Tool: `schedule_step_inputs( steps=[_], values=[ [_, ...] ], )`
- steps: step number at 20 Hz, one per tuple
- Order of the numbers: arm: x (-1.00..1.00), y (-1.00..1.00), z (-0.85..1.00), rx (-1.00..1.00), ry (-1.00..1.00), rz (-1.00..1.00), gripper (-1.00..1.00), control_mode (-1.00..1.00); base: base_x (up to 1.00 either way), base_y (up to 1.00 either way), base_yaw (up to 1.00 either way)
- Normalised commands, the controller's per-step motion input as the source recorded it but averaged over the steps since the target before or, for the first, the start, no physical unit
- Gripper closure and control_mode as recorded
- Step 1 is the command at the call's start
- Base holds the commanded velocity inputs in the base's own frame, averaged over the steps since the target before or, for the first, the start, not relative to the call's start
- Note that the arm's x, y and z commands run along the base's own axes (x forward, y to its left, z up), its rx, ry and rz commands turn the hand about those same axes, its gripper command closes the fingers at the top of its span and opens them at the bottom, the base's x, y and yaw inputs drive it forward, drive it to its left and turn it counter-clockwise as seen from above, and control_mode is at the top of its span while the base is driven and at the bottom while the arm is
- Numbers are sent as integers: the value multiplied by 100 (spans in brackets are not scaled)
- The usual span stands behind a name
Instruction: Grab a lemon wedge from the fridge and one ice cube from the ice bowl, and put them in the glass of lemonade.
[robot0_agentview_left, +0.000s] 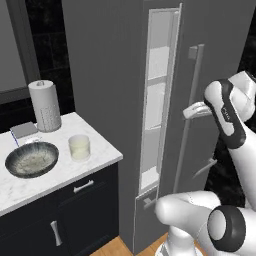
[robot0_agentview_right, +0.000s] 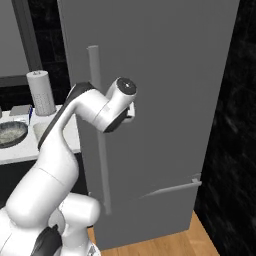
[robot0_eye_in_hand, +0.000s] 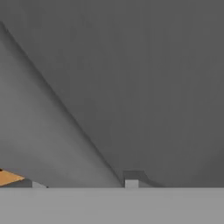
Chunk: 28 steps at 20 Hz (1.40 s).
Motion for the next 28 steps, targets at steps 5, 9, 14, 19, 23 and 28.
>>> schedule_step_inputs(
  steps=[5,9,14,19,23,28],
  values=[
    [-33,-84,0,11,-23,-3,100,-100,0,0,0],
    [-39,-67,-37,11,-36,-6,100,-100,0,0,0],
    [-33,-11,-3,4,-9,-11,-100,-100,0,0,0],
    [-59,-2,52,0,-2,-4,-100,-100,0,0,0],
    [-86,5,72,0,-22,-6,-100,-100,0,0,0],
    [-60,58,47,-4,-11,-4,-100,-100,0,0,0]
  ],
)
